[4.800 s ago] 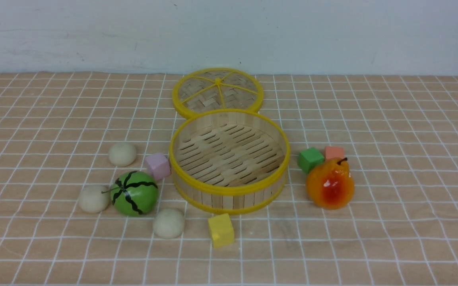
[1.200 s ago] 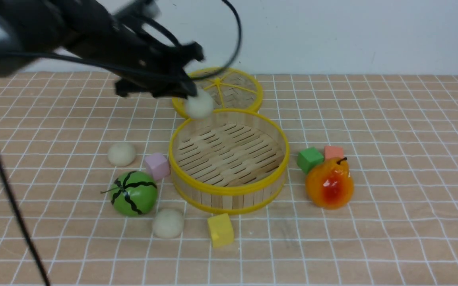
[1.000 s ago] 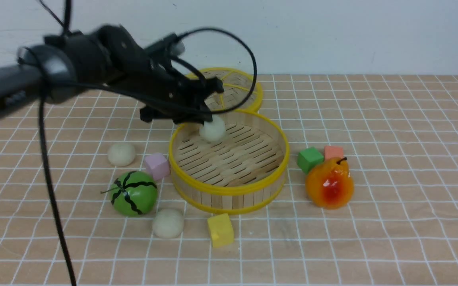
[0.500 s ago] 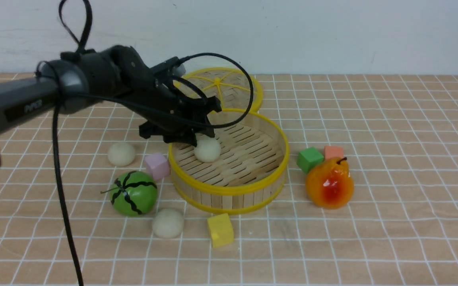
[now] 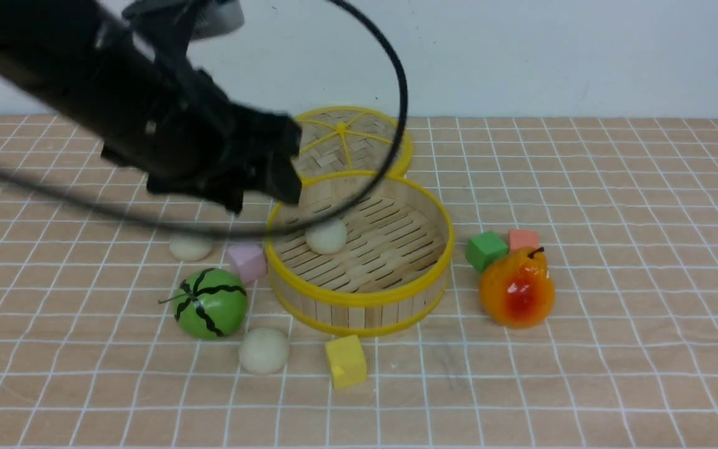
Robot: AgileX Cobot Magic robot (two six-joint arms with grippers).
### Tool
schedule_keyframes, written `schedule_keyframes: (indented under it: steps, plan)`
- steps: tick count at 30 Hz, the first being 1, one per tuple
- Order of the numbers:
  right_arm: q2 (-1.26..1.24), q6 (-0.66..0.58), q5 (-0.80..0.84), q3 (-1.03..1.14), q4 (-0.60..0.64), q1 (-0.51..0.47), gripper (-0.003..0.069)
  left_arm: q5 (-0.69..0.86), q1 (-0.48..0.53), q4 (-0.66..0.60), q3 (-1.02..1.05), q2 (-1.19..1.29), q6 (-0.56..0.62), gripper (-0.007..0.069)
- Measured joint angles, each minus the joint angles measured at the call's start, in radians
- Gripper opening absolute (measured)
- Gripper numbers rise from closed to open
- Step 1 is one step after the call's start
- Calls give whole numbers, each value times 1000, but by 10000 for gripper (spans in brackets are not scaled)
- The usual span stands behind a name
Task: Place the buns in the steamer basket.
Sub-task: Use the left arm to grab a steamed stuffed bun
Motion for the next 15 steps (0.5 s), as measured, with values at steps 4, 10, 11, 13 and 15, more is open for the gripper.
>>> schedule_keyframes:
  steps: [4, 10, 11, 13, 15]
  plan:
    - [0, 0, 0, 0, 0, 0, 241, -4, -57, 82, 105, 5, -59, 438]
    - [0, 0, 0, 0, 0, 0, 241, -78, -115, 269, 125, 130, -204, 416]
    - [0, 0, 0, 0, 0, 0, 241, -92, -115, 299, 125, 157, -226, 410]
    - [0, 0, 0, 0, 0, 0, 241, -117, -115, 362, 125, 216, -268, 396]
    - [0, 0, 0, 0, 0, 0, 241, -152, -115, 419, 125, 270, -314, 382]
